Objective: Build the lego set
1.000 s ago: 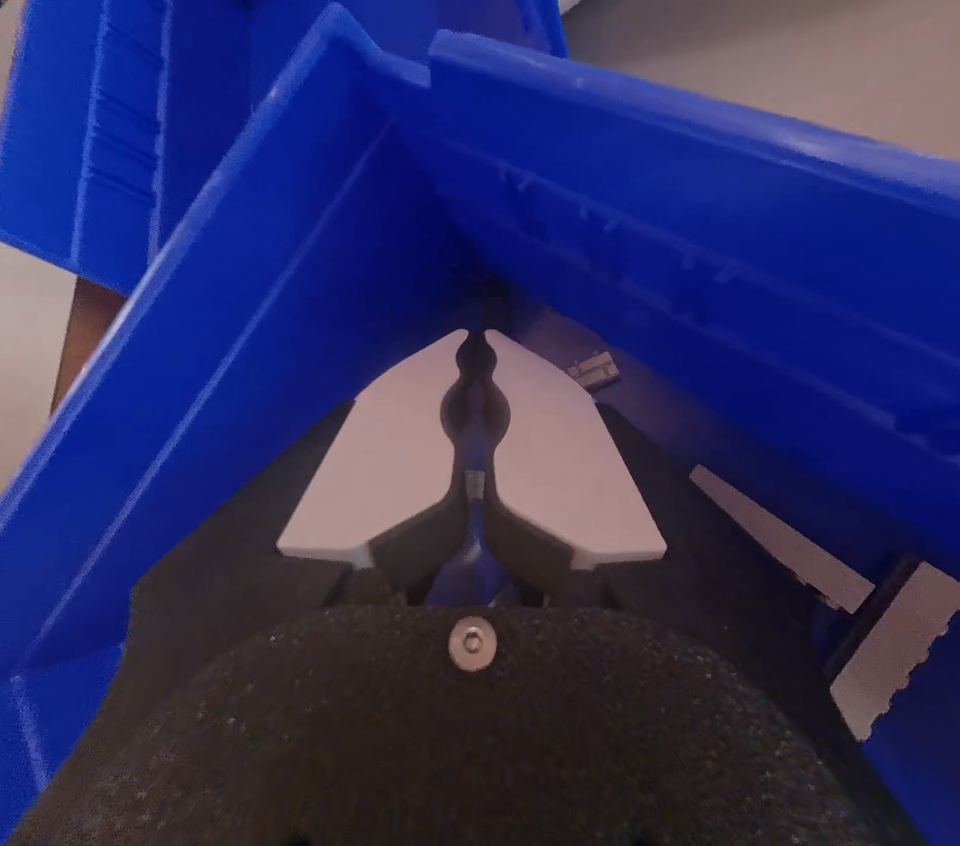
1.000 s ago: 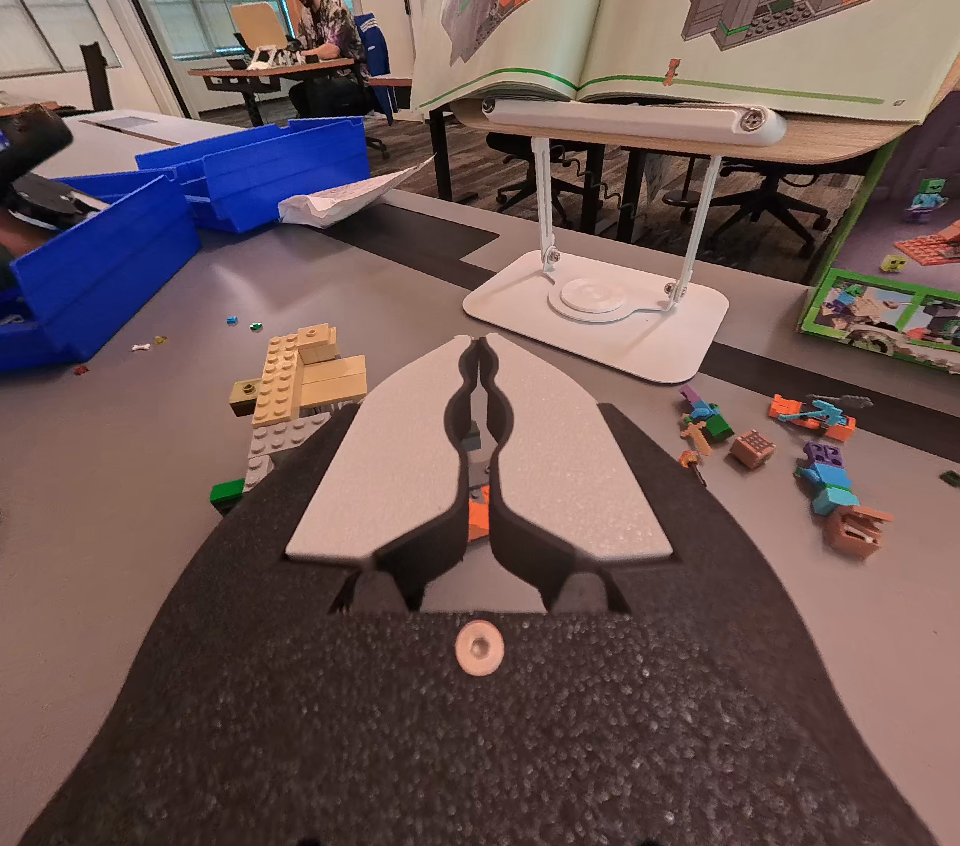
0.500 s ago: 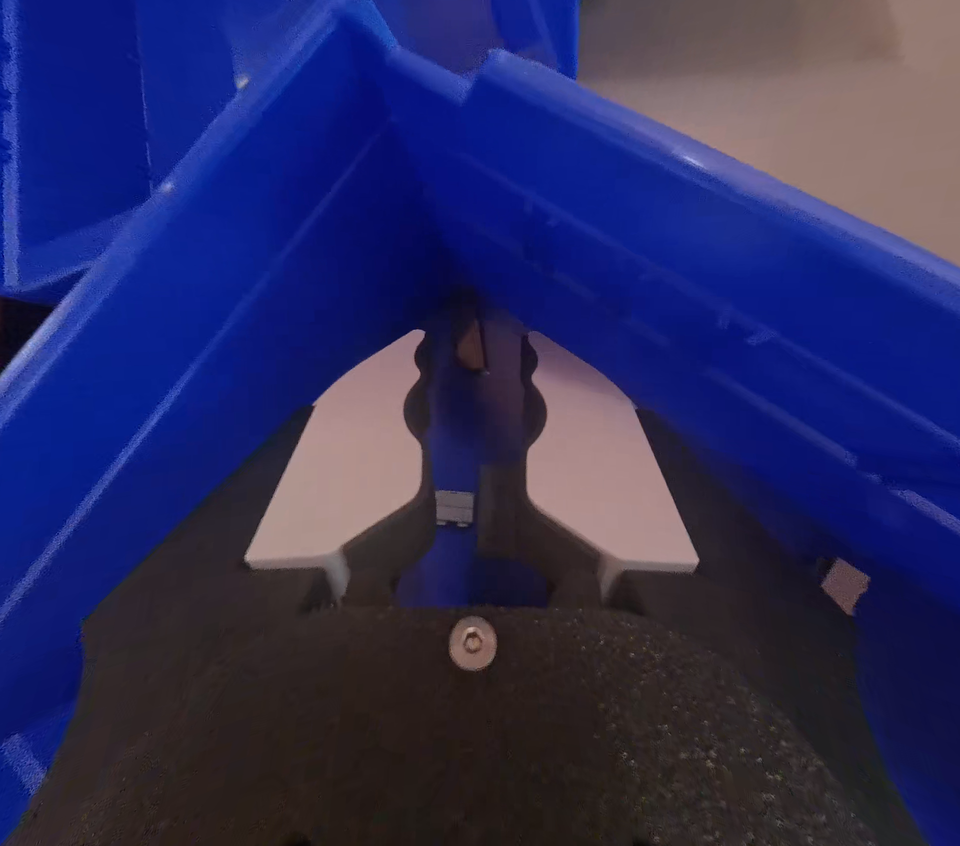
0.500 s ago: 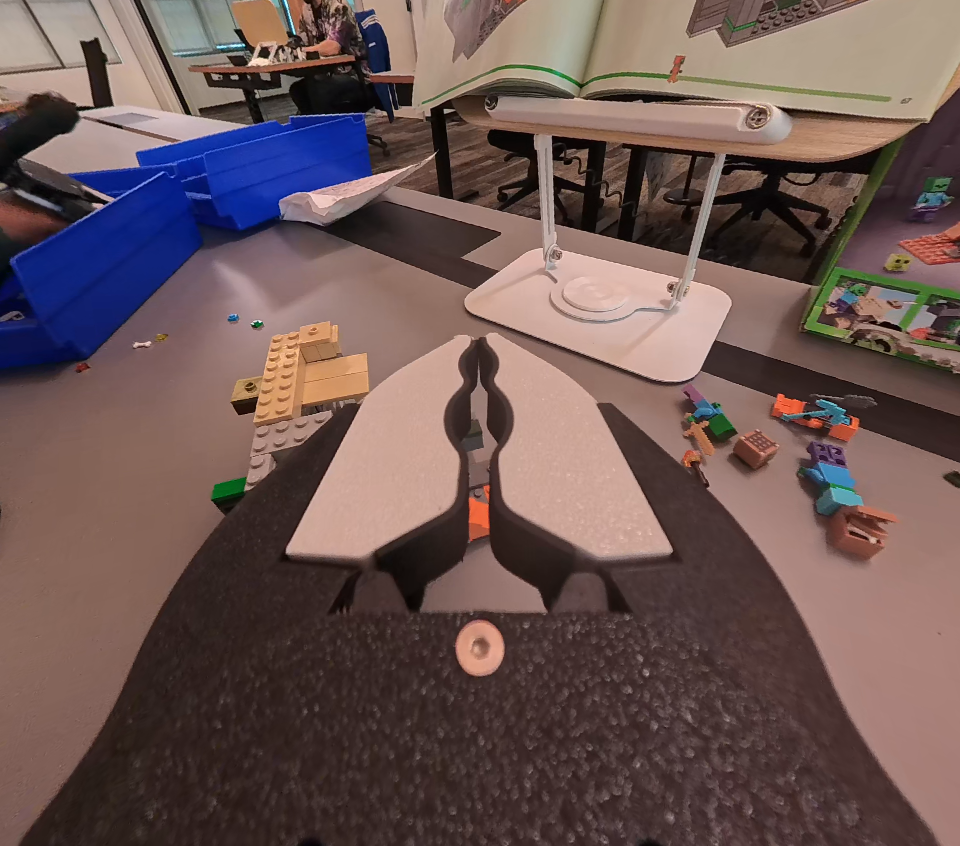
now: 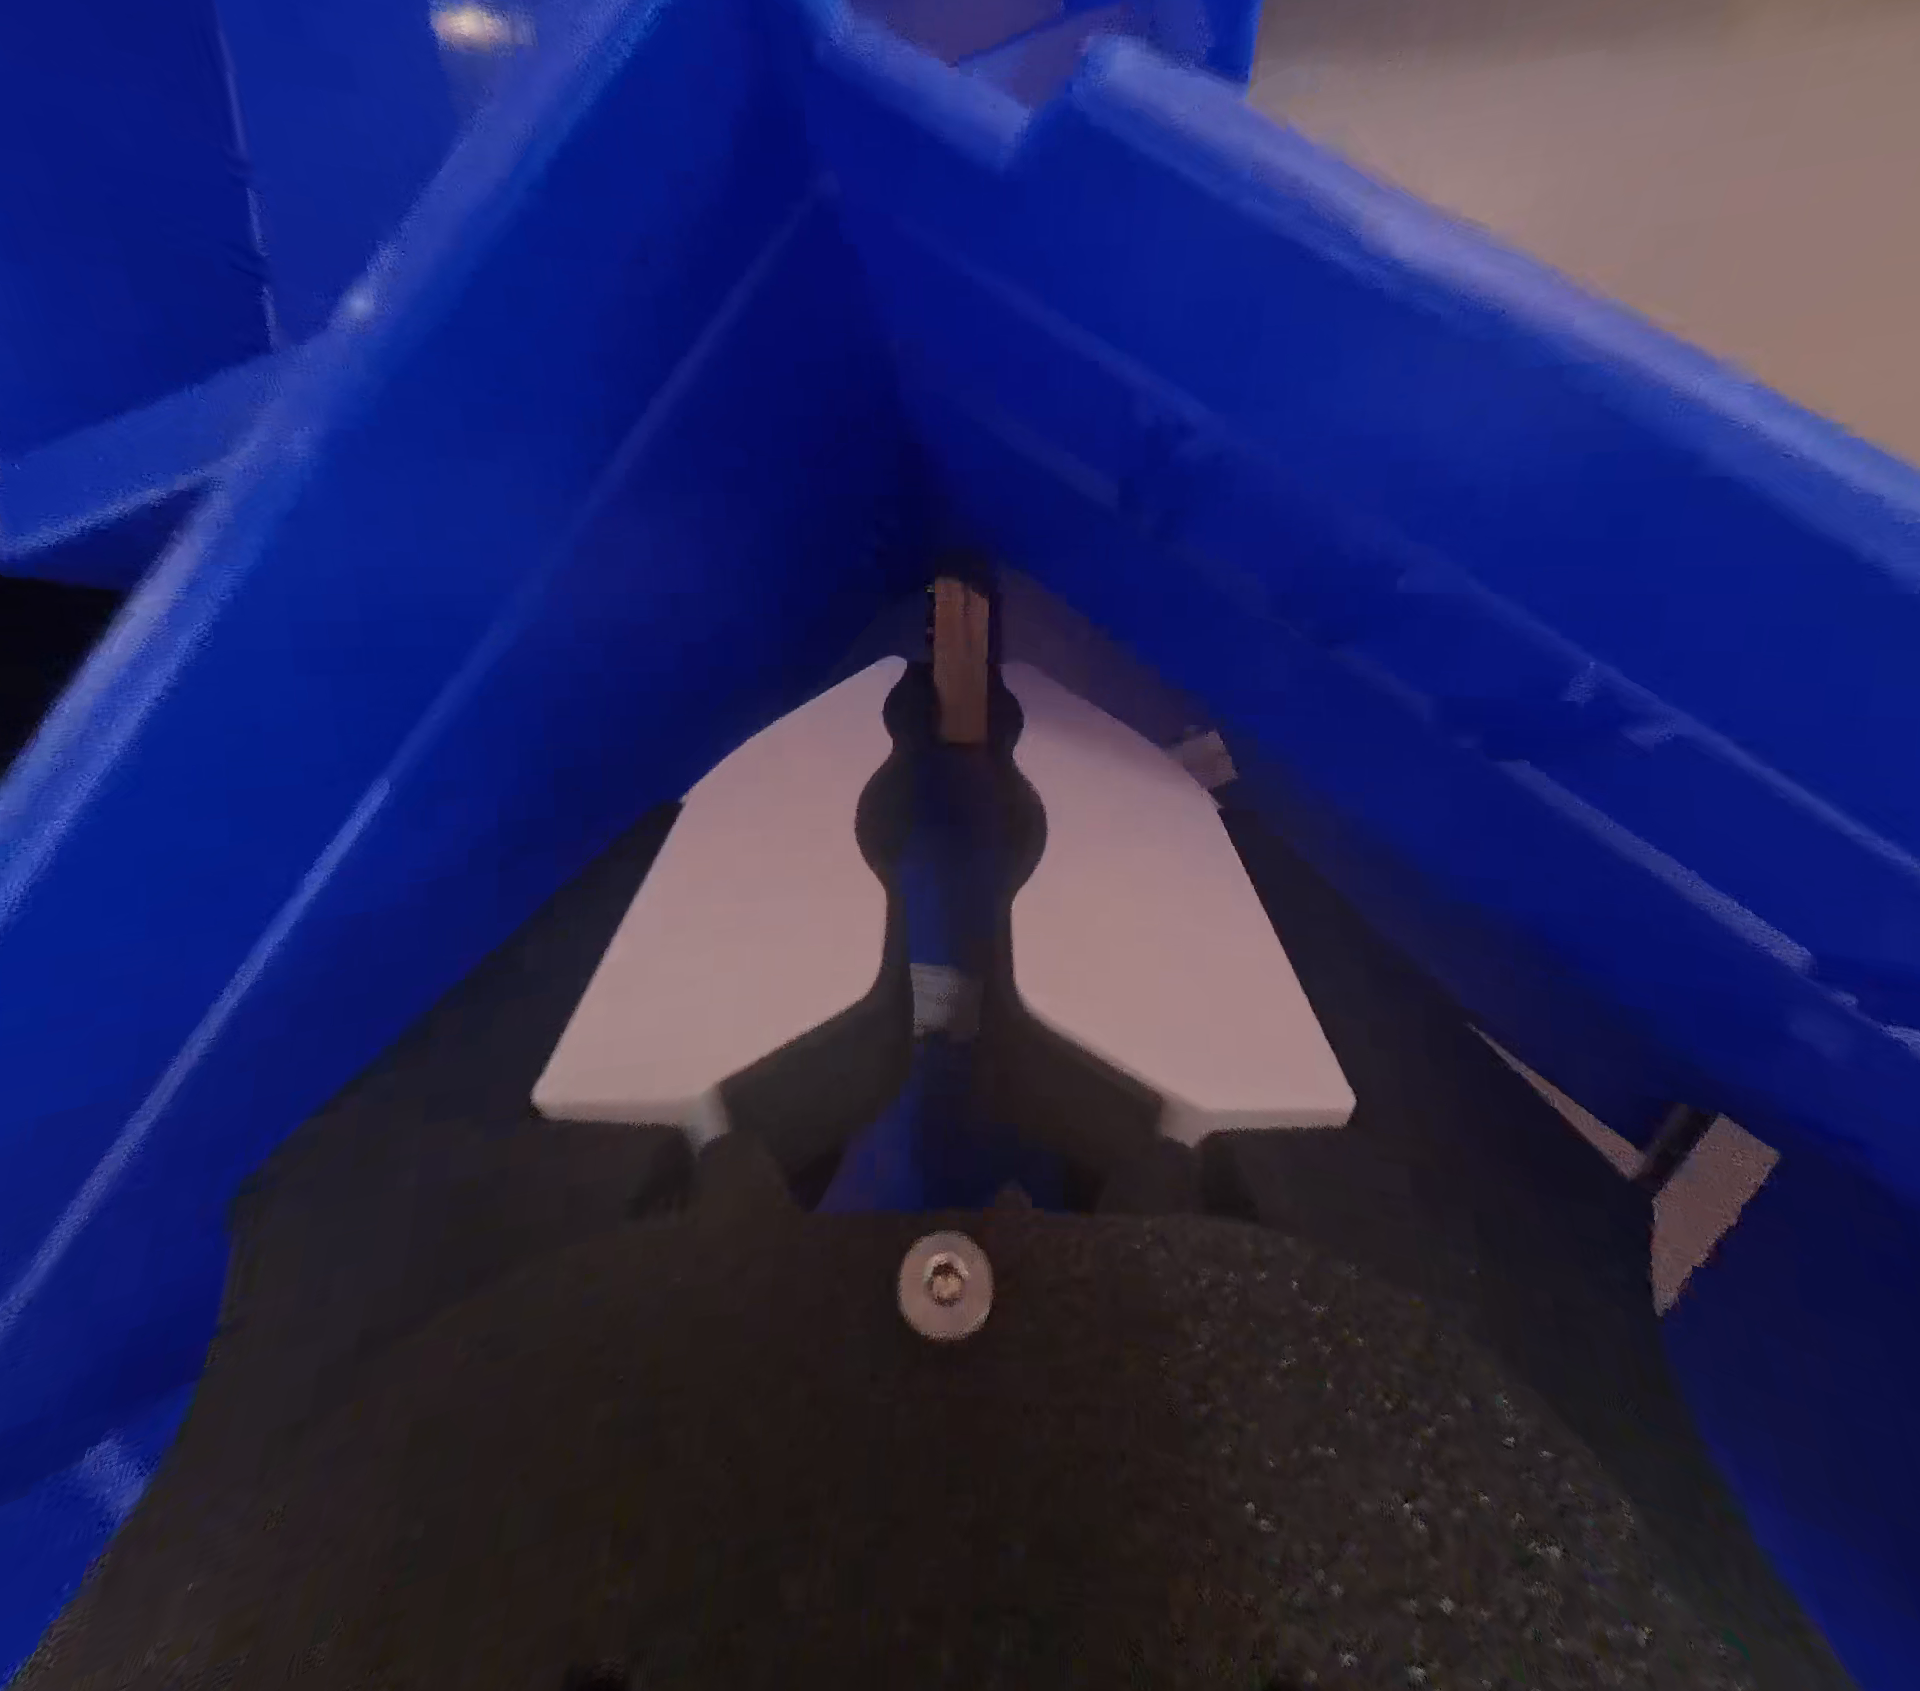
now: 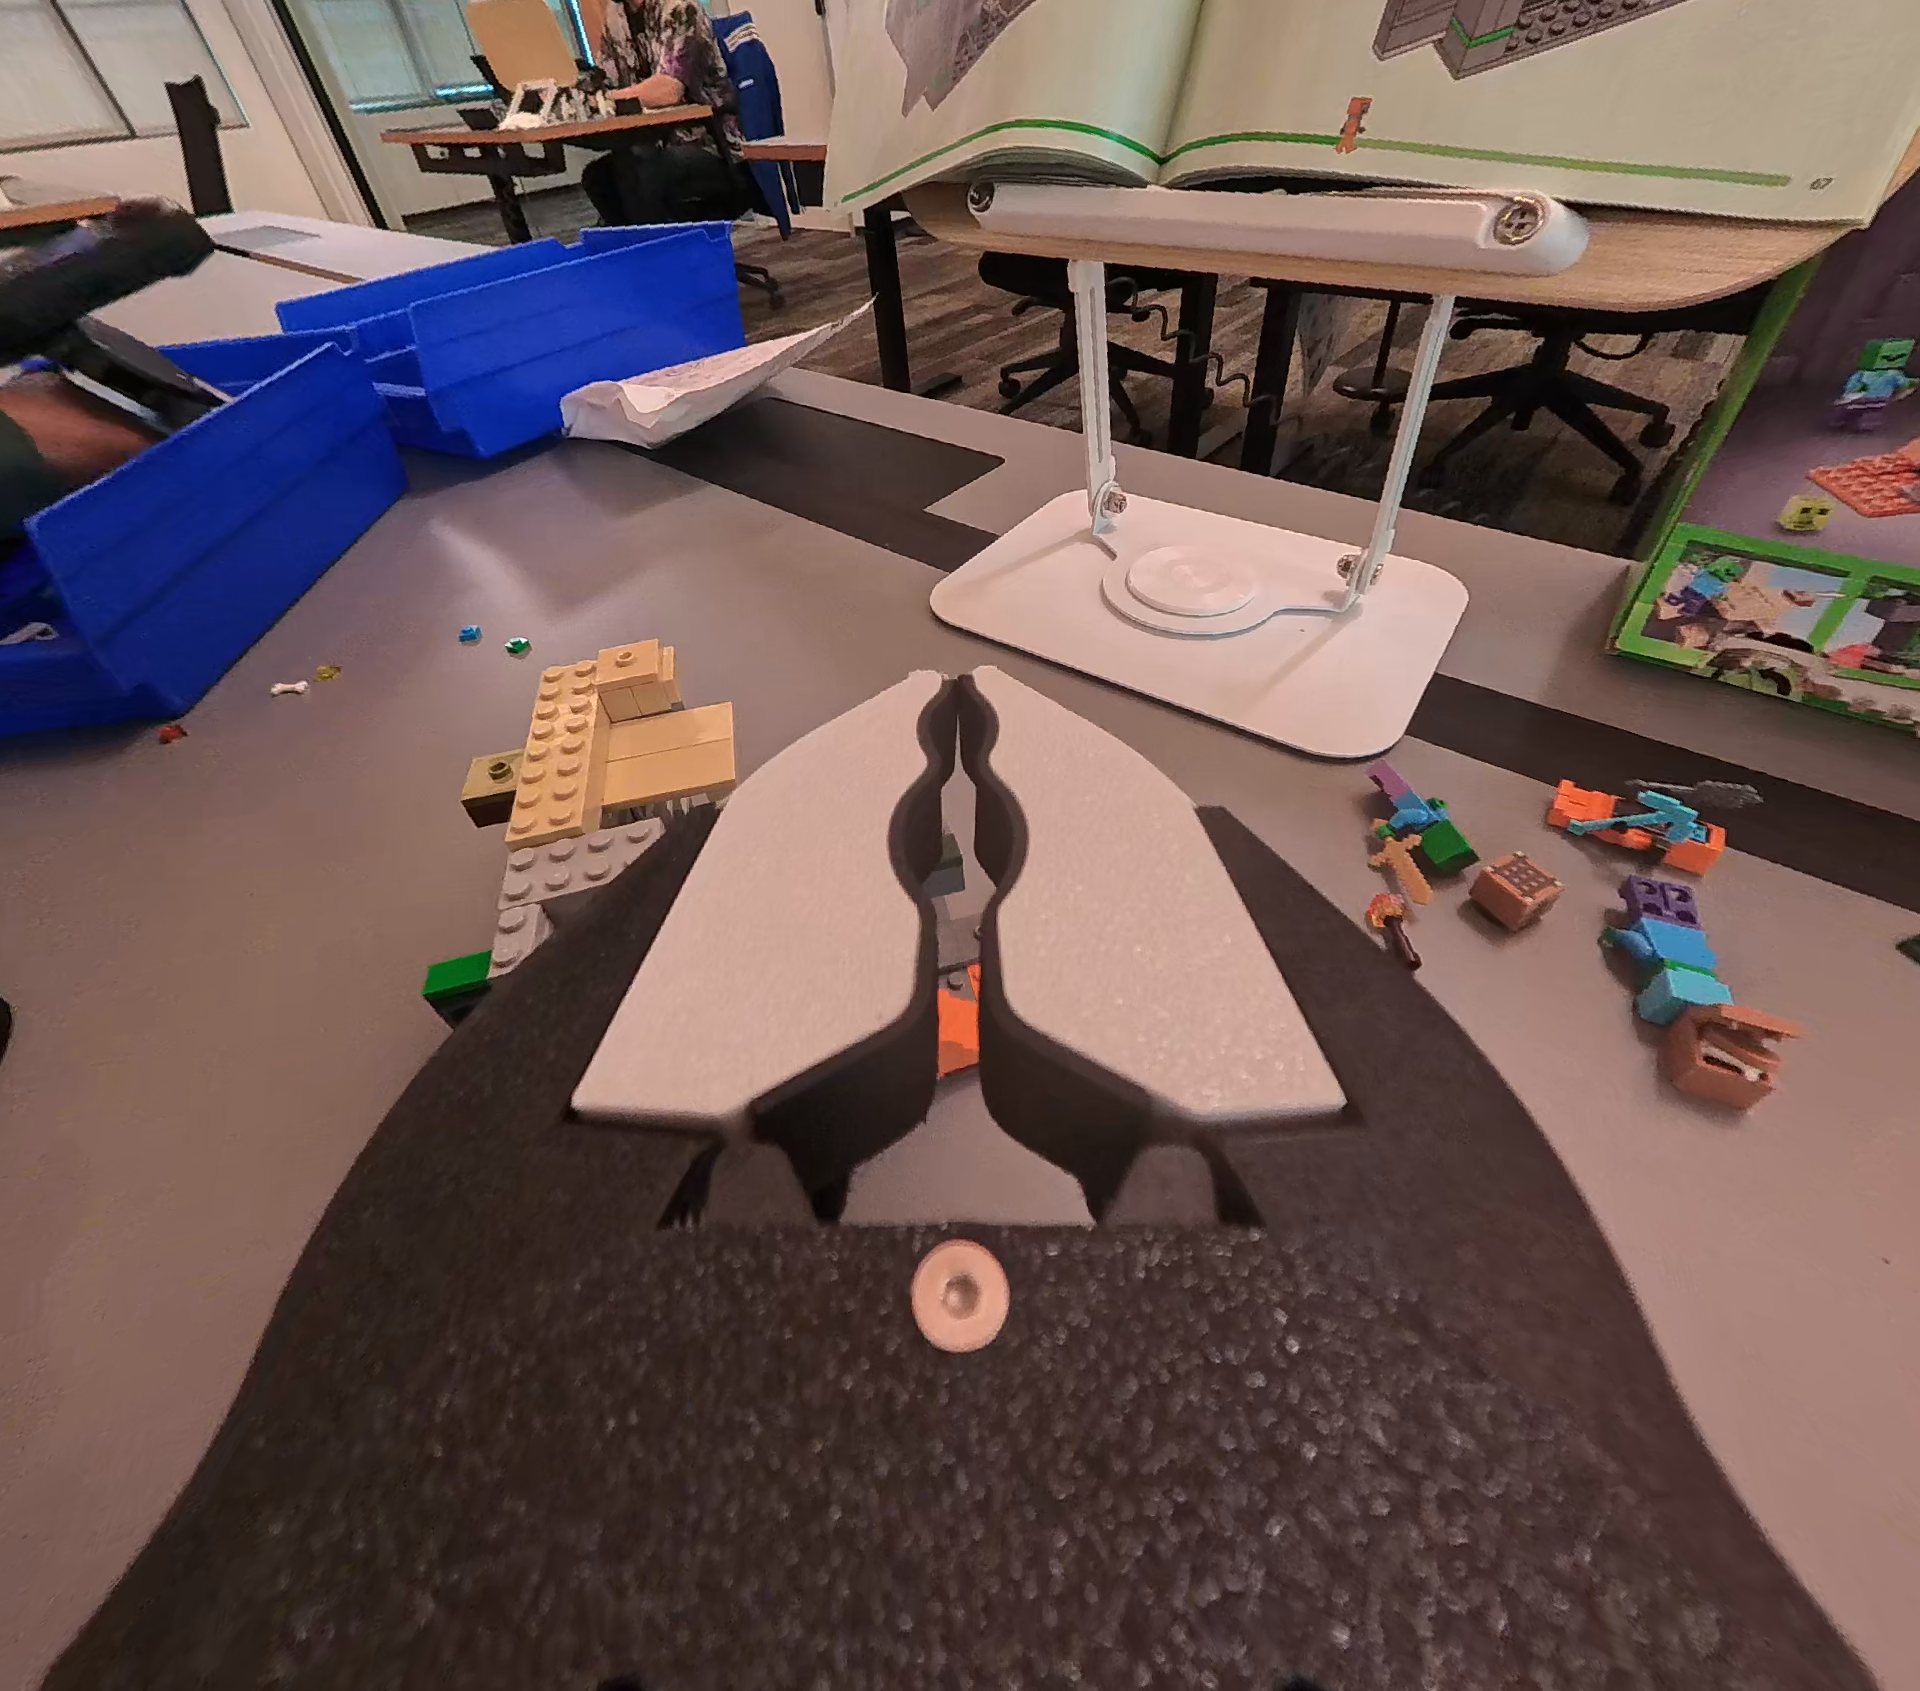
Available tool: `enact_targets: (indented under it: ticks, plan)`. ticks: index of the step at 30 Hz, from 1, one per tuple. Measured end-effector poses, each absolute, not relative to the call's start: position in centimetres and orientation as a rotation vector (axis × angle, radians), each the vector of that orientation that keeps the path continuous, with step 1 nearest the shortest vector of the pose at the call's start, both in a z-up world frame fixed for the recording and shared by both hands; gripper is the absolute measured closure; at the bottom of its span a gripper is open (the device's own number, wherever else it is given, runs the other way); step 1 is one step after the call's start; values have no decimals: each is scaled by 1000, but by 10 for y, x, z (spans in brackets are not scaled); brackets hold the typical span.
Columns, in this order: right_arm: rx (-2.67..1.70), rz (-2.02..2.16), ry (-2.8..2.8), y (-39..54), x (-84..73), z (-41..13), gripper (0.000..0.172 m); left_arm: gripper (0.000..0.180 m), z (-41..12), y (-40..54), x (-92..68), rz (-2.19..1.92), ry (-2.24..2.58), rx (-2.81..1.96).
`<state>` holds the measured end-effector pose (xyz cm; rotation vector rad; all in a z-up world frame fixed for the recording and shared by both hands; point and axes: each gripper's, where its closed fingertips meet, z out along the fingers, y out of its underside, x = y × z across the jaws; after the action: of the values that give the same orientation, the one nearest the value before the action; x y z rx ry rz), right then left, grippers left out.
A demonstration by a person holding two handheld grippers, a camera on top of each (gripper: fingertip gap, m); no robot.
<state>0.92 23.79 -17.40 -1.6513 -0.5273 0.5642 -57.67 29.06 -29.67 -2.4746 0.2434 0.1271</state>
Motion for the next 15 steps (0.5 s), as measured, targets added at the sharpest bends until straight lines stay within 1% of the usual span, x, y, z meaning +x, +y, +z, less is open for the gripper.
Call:
enact_targets:
  ticks: [3, 8, 12, 15]
  plan:
    - [-1644, 568, -530, 237, 8, -172, 172, 168, -266, 287, -576, 203, 281, -2394]
    - [-1621, 574, -541, 232, 5, -165, 172, 167, -181, 277, -542, 271, 407, -2161]
    - [-1593, 606, -588, 223, -2, -155, 171, 169, -128, 259, -461, 287, 634, -1937]
    - [-1600, 726, -713, 204, -24, -149, 168, 169, -111, 239, -382, 227, 807, -1782]
